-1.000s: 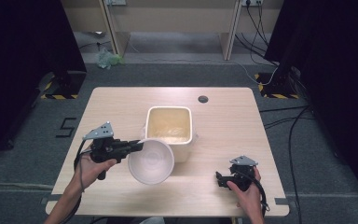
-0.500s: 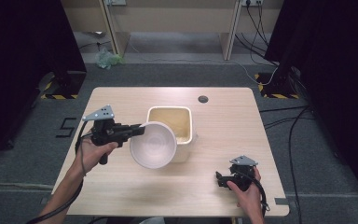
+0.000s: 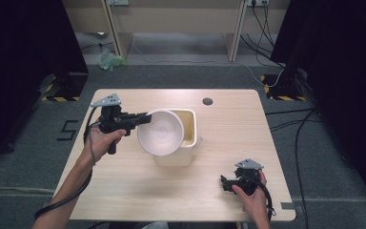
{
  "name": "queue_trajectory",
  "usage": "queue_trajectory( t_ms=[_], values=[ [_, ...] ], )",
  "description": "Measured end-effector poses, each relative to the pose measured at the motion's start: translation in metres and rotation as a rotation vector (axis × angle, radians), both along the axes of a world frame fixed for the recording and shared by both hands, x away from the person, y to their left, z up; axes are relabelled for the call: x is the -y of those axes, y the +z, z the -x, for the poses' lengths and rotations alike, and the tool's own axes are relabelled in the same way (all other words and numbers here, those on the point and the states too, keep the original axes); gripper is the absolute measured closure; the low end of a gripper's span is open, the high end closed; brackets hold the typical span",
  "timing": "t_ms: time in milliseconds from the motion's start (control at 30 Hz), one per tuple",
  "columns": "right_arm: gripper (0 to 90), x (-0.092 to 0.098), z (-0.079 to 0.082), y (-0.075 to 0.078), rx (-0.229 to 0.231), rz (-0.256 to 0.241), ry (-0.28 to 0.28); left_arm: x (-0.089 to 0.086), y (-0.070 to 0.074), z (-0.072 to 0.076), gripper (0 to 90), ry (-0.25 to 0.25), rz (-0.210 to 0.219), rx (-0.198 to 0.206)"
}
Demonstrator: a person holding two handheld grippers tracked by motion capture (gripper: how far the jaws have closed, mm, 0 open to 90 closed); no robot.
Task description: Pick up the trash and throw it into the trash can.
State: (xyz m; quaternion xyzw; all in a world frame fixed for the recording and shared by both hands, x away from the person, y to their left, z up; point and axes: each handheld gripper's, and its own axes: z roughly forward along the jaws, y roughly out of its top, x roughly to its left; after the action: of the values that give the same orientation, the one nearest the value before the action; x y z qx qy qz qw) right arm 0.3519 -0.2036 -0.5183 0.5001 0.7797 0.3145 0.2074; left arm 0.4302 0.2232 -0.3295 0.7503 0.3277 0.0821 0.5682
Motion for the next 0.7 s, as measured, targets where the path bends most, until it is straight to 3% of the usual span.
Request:
queue_trajectory(
  t_ms=[433, 700],
  values=[
    [0.3, 0.000, 0.000, 0.000, -0.003, -0.002, -0.002, 0.017, -0.005, -0.035, 83.5, 0.062, -0.018, -0.022],
    [0.3, 0.000, 0.000, 0.000, -0.003, -0.004, -0.002, 0.026, -0.015, -0.045, 83.5, 0.079, -0.053, -0.036]
  ],
)
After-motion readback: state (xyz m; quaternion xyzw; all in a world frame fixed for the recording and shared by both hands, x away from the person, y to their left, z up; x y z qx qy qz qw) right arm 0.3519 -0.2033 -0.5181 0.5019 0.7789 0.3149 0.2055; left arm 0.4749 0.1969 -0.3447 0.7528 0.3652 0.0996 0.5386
